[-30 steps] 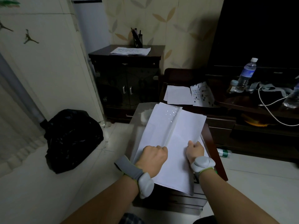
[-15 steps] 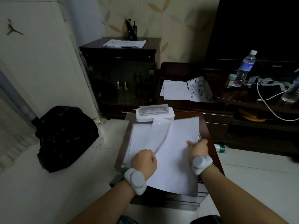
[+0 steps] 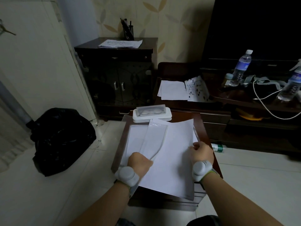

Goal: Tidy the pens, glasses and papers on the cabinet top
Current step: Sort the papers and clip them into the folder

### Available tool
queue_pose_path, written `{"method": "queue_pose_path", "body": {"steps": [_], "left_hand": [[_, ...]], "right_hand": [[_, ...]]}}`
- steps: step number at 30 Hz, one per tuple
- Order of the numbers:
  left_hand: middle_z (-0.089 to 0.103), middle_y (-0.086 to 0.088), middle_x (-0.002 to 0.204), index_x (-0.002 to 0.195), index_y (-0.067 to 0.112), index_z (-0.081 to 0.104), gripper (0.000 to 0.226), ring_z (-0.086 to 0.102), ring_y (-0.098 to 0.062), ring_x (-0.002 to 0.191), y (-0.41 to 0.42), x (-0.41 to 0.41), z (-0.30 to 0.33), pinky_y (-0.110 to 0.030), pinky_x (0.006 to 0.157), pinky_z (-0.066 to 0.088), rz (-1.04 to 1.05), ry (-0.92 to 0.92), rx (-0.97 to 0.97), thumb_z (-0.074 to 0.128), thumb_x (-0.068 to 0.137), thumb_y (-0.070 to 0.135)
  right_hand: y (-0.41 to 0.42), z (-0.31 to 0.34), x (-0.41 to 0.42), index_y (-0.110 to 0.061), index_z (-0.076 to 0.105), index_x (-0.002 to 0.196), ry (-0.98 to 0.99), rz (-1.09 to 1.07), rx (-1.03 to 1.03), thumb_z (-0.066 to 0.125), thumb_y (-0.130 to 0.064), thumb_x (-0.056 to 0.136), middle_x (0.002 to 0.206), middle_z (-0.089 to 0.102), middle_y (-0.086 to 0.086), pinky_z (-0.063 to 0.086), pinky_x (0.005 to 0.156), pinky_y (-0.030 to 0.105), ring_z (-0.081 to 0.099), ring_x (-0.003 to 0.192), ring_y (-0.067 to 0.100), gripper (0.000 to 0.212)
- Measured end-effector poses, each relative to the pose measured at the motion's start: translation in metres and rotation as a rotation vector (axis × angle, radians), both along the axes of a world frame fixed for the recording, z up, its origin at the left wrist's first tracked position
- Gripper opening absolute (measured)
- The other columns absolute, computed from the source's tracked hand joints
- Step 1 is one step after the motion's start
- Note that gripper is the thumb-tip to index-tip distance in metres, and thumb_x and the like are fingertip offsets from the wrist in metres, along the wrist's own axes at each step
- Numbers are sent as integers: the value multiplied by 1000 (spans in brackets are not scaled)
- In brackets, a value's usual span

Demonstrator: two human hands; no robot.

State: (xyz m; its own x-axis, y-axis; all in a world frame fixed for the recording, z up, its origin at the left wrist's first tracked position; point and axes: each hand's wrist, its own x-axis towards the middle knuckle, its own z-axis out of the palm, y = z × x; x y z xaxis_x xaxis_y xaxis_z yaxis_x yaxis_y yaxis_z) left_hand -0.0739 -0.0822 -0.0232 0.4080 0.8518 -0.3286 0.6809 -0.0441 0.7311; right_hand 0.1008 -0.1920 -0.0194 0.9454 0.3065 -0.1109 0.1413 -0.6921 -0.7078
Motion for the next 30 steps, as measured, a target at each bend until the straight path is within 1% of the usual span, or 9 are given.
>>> {"method": "queue_pose_path", "body": {"steps": [5,8,10,15,19,22,24,27,30], "left_hand": [[38,0,49,43,15,34,56,43,-15,53,-4,4,-4,-25,60,39,-187,71,61,74,74,40],[55,-9,91,71,9,57,37,58,-20,88,-7,7,-7,-28,82,48,-283,201,239,67,79,45],[50,-11,112,97,6,59,39,54,-25,106,-8,9,-11,-31,91,47,-277,240,306,63,83,42],[48,-13,116,105,5,53,40,50,-29,110,-11,10,-18,-35,93,44,-319,309,399,57,87,41],[51,-15,112,103,3,54,36,49,-29,110,-4,8,-19,-34,95,42,-346,281,365,54,89,36],[56,-16,104,98,2,56,27,48,-26,112,4,4,-17,-33,94,41,-381,238,340,52,91,28],[57,-15,97,90,5,56,20,48,-25,110,6,2,-15,-31,92,41,-404,208,332,54,91,25],[54,-11,98,83,13,48,25,53,-25,103,5,1,-11,-30,90,43,-390,179,306,63,86,33],[49,-6,93,87,12,51,43,52,-22,98,2,2,-9,-27,86,43,-384,195,310,70,75,49]], "right_hand": [[-1,-6,0,-20,67,113,-38,17,-77,45,-13,93,112,66,13,50,77,34,60,103,34,30],[-2,-12,-1,-16,67,113,-43,12,-73,45,-10,93,115,63,16,49,77,35,58,105,36,31],[-3,-18,-1,-14,66,117,-69,27,-52,48,-13,92,122,60,16,50,85,38,54,113,36,31],[-3,-18,-13,-6,61,121,-204,21,57,55,-11,89,124,51,20,38,96,39,45,117,37,33],[19,-11,-43,-5,70,98,116,168,336,53,-1,87,95,69,12,46,88,26,64,93,26,20],[51,-51,-44,-20,68,68,409,165,401,55,-6,79,91,73,14,52,91,47,68,91,33,22],[63,-68,-40,-24,68,69,465,145,391,58,-15,74,96,73,13,51,94,46,67,96,32,14],[58,-31,-56,-16,72,94,462,101,339,61,-13,76,96,72,5,50,95,34,63,90,20,21],[55,-24,-62,-16,70,82,495,105,324,69,-11,68,82,69,6,54,87,35,64,79,21,15]]}}
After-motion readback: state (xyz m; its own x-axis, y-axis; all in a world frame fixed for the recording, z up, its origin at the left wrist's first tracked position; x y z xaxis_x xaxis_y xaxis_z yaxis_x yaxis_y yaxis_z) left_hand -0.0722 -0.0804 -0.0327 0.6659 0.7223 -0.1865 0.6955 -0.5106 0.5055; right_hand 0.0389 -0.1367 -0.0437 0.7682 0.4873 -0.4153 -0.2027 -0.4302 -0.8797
